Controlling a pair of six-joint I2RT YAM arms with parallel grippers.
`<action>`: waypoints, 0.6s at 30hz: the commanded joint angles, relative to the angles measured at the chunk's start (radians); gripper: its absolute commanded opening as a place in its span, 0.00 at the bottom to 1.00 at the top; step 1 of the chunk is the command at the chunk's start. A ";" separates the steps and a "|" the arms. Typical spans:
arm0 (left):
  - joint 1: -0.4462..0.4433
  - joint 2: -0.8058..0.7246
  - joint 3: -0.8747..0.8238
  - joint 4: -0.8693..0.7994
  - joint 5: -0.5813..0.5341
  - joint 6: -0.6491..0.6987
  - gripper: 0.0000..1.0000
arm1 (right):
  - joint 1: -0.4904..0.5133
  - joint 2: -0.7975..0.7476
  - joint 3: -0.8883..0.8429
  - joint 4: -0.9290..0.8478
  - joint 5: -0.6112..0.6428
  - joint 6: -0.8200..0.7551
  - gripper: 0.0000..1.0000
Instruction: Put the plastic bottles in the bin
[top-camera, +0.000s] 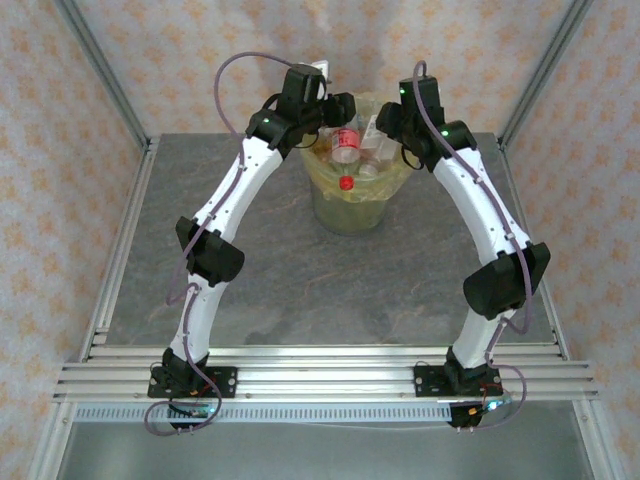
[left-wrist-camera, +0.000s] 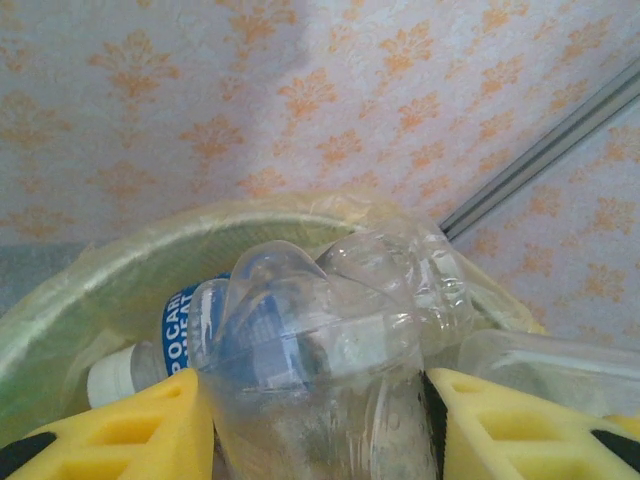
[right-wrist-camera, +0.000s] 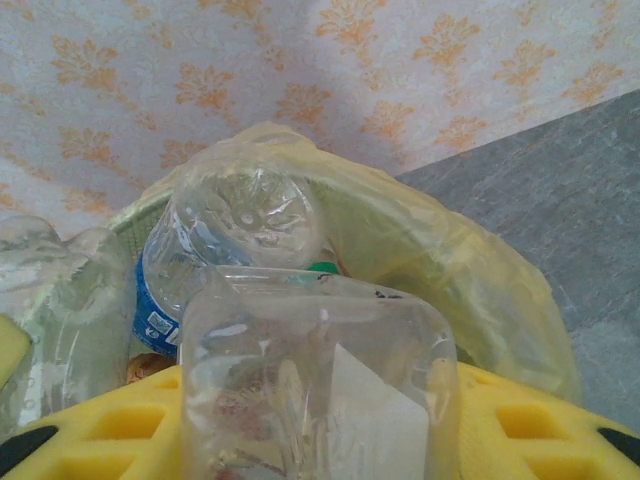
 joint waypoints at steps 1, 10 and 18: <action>0.006 -0.022 0.028 0.063 -0.023 0.089 0.47 | -0.007 -0.022 -0.033 -0.040 0.018 -0.001 0.48; 0.014 0.043 0.058 0.035 -0.058 0.082 0.45 | -0.007 -0.027 -0.085 -0.052 0.067 -0.008 0.51; 0.022 0.078 0.066 -0.059 -0.097 -0.041 0.46 | -0.006 -0.030 -0.030 -0.096 0.108 -0.049 0.62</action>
